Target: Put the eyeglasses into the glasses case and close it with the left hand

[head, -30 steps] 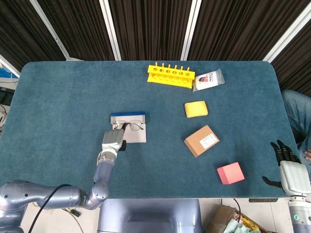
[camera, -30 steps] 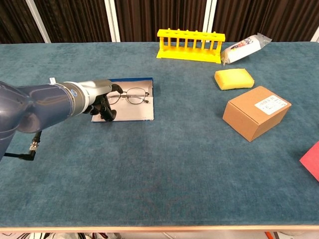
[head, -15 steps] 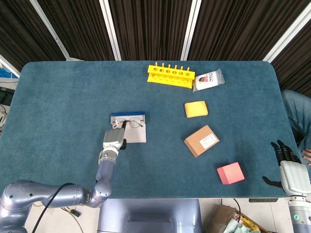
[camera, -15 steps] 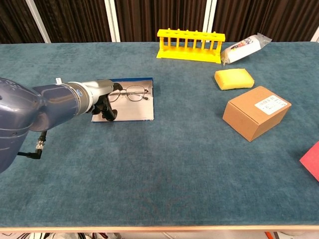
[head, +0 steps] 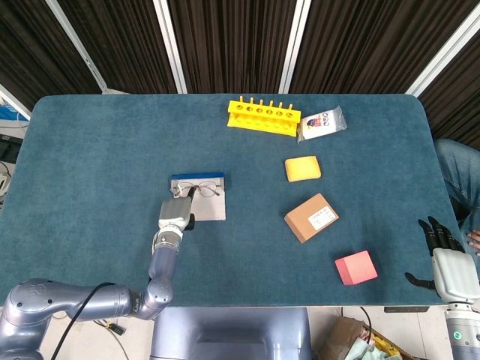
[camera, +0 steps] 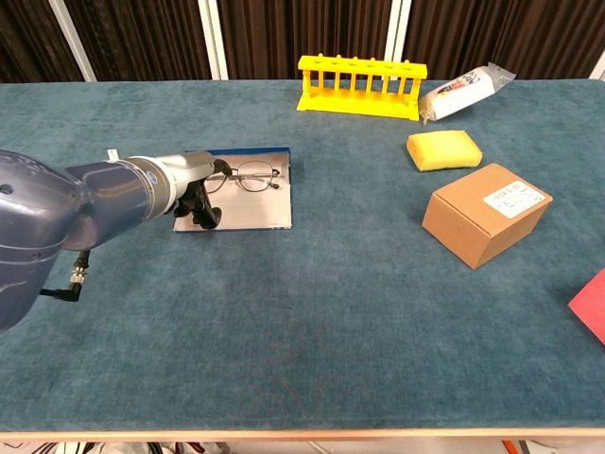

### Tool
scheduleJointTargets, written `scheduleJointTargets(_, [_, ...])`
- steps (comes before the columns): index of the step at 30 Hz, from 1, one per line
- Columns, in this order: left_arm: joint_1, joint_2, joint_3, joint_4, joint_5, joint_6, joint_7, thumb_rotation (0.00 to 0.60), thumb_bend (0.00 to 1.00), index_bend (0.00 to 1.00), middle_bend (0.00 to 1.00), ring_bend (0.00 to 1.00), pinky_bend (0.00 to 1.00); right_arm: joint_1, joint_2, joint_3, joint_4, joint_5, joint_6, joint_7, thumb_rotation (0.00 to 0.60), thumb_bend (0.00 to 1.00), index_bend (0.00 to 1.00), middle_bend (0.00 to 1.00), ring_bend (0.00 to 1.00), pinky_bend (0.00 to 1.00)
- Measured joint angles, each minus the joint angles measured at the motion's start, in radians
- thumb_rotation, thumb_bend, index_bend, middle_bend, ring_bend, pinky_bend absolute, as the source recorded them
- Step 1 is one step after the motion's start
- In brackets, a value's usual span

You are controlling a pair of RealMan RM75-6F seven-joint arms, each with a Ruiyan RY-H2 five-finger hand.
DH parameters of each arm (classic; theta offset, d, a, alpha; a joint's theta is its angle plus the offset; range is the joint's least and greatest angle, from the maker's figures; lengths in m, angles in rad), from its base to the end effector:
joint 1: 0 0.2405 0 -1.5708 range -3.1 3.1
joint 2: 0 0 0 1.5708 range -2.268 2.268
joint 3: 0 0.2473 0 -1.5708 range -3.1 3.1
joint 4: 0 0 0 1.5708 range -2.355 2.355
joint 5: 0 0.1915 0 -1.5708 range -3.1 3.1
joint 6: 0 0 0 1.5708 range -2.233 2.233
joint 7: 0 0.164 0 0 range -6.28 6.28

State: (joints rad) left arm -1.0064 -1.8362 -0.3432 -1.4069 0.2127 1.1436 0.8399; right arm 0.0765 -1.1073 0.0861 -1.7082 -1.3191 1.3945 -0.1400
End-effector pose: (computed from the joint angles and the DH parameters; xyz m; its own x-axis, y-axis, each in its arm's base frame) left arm -0.1035 0.3651 -0.0740 0.3246 0.4826 0.8135 0.9163 0.0526 -0.3969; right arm -0.3092 -0.1992 0.1681 0.4134 -0.0867 0.9064 -0.8932 0.1546 0.4222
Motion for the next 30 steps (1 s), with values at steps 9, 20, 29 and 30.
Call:
scheduleJointTargets(9, [0.001, -0.007, -0.006, 0.029, 0.014, -0.003, 0.000, 0.600, 0.57, 0.00, 0.82, 0.83, 0.92, 0.000, 0.000, 0.001, 0.000, 0.005, -0.001, -0.001, 0.600, 0.17, 0.07, 0.02, 0.10, 0.23])
scheduleJointTargets(20, [-0.009, -0.025, -0.018, 0.087, 0.015, -0.010, 0.015, 0.600, 0.57, 0.00, 0.82, 0.83, 0.92, 0.000, 0.003, 0.001, -0.006, 0.012, -0.005, -0.004, 0.600, 0.17, 0.07, 0.02, 0.10, 0.23])
scheduleJointTargets(29, [-0.020, -0.044, -0.025, 0.131, 0.030, -0.032, 0.027, 0.600, 0.57, 0.00, 0.82, 0.83, 0.92, 0.001, 0.003, 0.002, -0.008, 0.015, -0.007, -0.006, 0.600, 0.17, 0.07, 0.02, 0.10, 0.23])
scheduleJointTargets(30, [-0.021, -0.046, -0.025, 0.134, 0.036, -0.033, 0.026, 0.600, 0.57, 0.00, 0.82, 0.83, 0.92, 0.002, 0.003, 0.002, -0.008, 0.015, -0.007, -0.006, 0.600, 0.17, 0.07, 0.02, 0.10, 0.23])
